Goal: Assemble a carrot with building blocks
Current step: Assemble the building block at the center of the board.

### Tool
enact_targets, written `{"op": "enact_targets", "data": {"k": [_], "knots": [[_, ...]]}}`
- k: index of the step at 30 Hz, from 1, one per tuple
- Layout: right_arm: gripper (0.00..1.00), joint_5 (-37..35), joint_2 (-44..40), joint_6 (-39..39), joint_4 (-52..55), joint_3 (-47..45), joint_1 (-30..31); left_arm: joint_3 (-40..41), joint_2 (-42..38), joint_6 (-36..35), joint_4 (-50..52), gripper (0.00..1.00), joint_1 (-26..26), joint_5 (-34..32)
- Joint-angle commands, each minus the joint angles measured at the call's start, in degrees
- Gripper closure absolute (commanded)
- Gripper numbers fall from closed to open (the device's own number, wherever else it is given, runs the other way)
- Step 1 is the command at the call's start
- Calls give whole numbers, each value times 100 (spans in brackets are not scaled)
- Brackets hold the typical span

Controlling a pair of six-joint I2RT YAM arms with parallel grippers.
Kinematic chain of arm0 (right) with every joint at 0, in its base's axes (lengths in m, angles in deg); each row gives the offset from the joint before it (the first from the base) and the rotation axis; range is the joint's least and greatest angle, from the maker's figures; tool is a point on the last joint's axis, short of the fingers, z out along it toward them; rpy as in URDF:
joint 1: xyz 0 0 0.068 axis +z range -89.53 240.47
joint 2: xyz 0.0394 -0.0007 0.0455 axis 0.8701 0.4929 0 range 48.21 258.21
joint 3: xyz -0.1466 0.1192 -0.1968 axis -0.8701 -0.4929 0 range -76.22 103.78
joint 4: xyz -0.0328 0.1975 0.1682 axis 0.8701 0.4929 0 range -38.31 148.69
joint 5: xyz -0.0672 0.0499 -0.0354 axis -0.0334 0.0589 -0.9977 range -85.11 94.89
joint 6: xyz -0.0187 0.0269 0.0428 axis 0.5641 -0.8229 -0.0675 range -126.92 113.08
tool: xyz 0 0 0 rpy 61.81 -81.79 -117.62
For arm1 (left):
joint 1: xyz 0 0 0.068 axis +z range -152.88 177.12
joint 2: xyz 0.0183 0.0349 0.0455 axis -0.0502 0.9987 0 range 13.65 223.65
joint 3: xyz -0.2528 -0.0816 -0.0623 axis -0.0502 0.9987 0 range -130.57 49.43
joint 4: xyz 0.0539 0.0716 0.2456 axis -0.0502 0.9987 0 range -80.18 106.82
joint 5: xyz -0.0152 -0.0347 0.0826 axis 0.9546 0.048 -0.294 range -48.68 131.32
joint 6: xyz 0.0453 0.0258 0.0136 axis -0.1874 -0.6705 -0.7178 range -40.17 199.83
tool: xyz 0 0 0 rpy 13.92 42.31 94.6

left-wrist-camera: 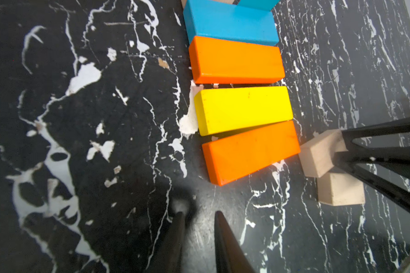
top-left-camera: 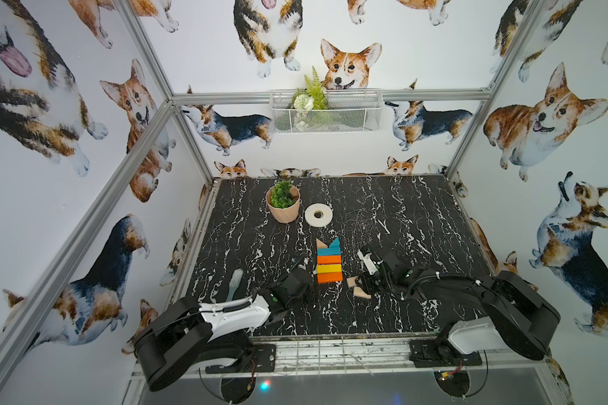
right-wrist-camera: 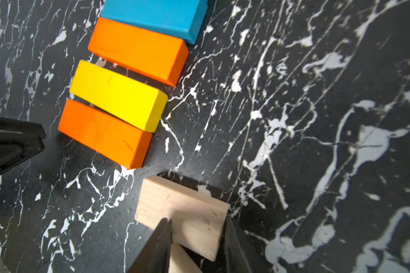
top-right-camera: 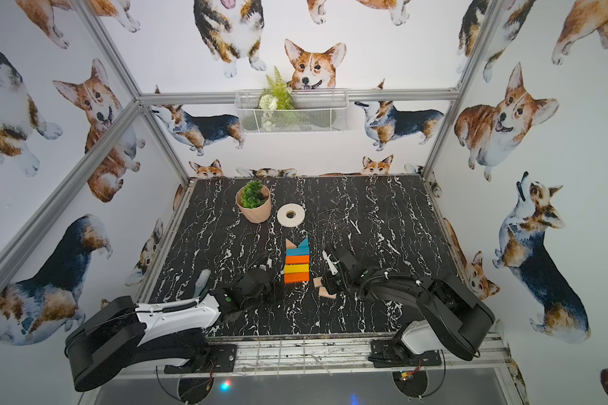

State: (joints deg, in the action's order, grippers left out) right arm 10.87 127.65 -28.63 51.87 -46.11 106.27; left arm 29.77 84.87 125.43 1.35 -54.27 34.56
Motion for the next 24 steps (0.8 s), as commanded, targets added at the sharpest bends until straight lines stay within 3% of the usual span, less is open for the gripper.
{"op": "enact_targets", "data": {"k": [1,24], "knots": [[59,-150,-69,129,357,82,210,-54,32,-17,19,74,-1,-80],[63,-663,581,-1417,-500,215,978,481,-683,273,46,78,-152,139]]}}
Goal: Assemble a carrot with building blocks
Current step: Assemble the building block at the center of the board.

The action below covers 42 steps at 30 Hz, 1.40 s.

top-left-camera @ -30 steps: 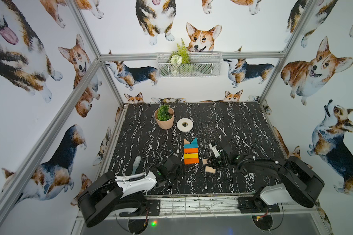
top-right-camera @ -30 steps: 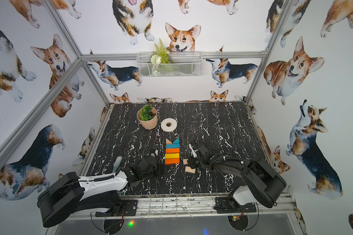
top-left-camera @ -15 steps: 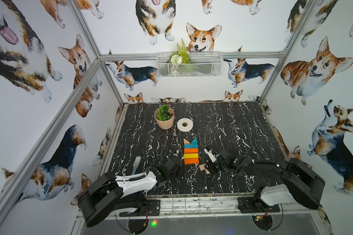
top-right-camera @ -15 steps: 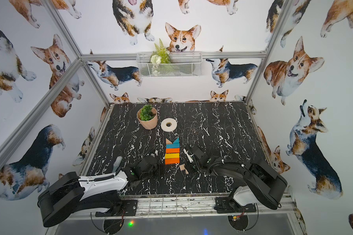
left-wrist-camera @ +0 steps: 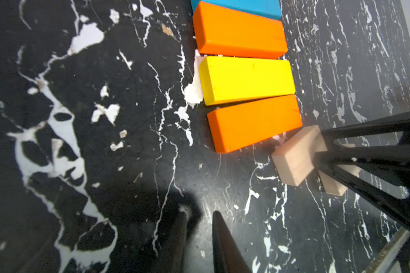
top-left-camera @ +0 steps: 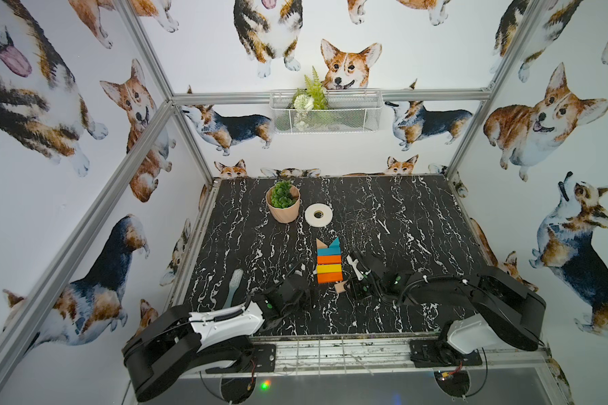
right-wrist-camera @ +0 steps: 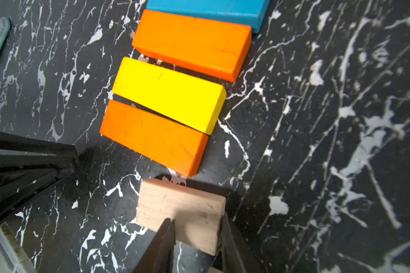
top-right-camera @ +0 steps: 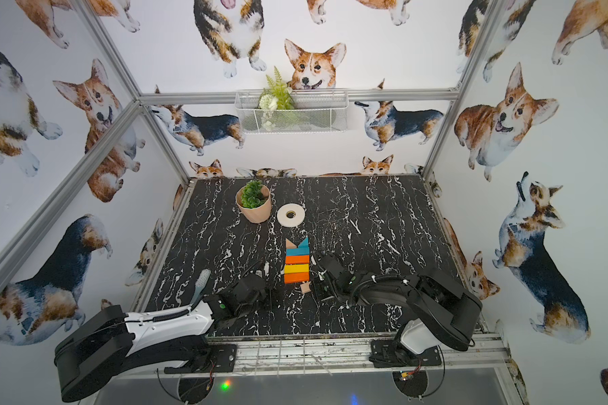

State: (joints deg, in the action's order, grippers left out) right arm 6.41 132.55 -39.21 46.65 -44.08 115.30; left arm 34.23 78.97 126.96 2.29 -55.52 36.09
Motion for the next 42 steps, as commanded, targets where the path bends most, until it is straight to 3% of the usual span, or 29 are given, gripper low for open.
{"op": "enact_targets", "data": {"k": [1,42], "knots": [[63,-217,101,-403,25,20,93,31,-110,115,-34,78,-35,-15],[69,-1083,548,-1532,-462,260,704,-19,121,233,-354,80,-306,-51]]}}
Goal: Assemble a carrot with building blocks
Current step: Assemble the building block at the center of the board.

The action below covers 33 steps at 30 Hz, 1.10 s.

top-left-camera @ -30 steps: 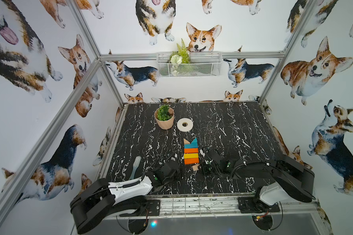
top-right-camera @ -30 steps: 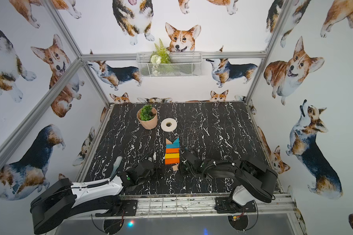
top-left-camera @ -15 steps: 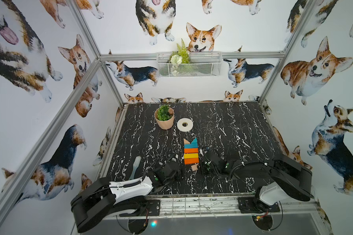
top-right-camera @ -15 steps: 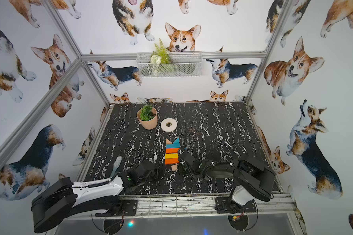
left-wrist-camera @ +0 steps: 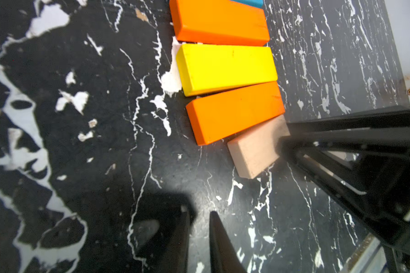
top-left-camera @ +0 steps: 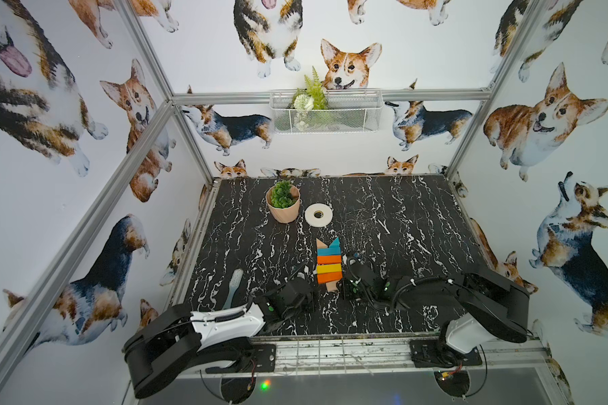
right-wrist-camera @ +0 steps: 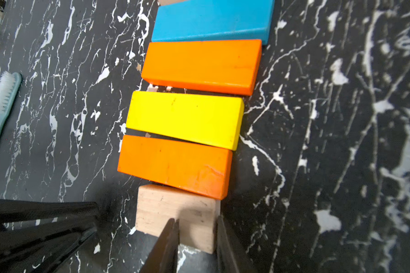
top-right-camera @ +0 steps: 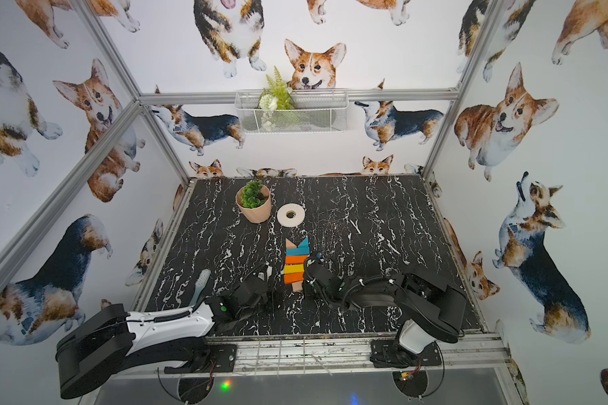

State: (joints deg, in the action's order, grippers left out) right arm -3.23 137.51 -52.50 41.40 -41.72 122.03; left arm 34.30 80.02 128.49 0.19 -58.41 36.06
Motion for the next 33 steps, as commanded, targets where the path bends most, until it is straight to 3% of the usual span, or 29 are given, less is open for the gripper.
{"op": "enact_targets", "data": {"k": [1,13,16,24,25,30,33], "knots": [[69,-134,62,-220,42,13,38,-27,16,77,-144,80,-19,-54],[69,-315,10,-406,-155,-57,145,-35,98,91,-236,80,-20,-29],[62,-282,-87,-424,-193,-84,166,-59,215,99,-328,80,-35,5],[61,-611,-1355,-210,590,-366,186,-148,393,101,-444,80,-75,-62],[64,-655,-1463,-146,755,-389,166,-154,399,101,-450,80,-69,-71],[100,-388,-1517,-24,982,-570,-166,-224,518,78,-426,80,-73,-108],[100,-254,-1223,22,768,-598,-275,-286,650,73,-480,80,-68,-90]]}}
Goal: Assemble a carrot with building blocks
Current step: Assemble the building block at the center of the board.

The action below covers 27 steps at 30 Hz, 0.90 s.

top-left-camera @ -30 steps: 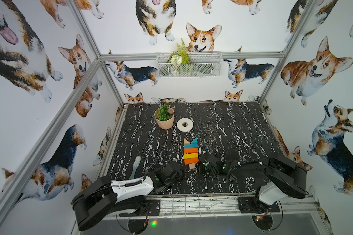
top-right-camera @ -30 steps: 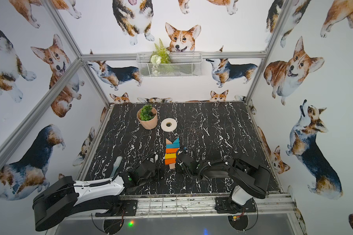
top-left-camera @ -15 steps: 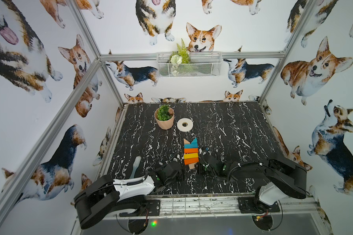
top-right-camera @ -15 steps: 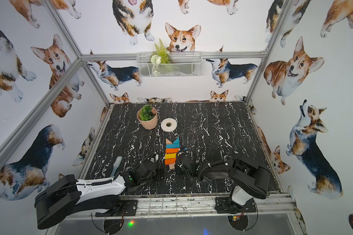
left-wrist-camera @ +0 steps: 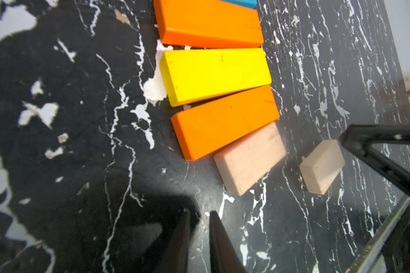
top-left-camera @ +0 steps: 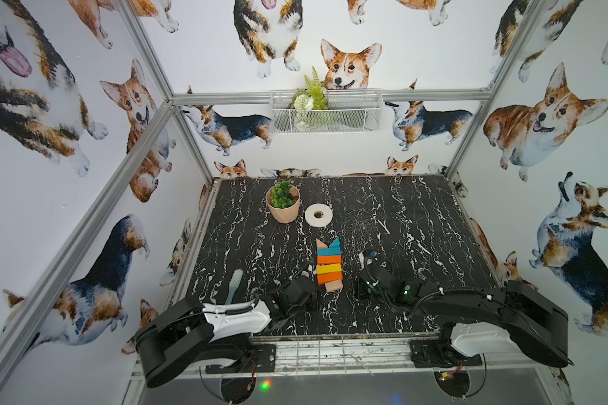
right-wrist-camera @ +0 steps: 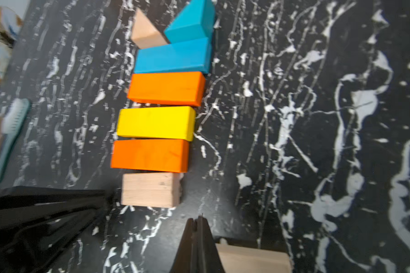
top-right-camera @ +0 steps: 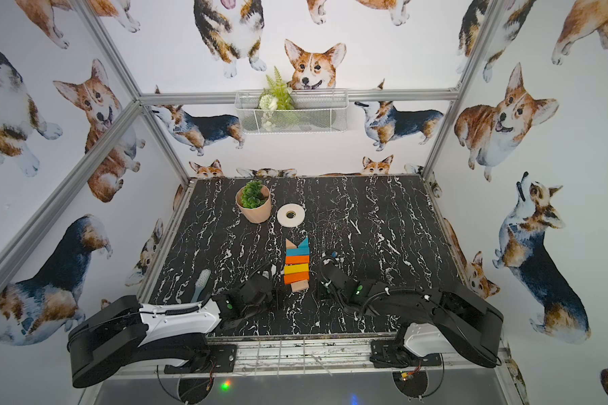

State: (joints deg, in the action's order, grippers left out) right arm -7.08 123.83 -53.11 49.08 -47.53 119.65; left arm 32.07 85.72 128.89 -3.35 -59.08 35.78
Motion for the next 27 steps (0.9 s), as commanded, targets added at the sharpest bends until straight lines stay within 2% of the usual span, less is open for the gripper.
{"op": "enact_targets", "data": {"k": [1,15,27], "knots": [[100,140,262,117,-85,-4,-38,-78,140,26,-137,80,-4,-45],[100,429,1325,370,-1145,214,-29,-174,346,-41,-103,82,-2,-96],[100,512,1492,339,-1055,453,144,-238,522,-69,-103,82,0,-138]]}}
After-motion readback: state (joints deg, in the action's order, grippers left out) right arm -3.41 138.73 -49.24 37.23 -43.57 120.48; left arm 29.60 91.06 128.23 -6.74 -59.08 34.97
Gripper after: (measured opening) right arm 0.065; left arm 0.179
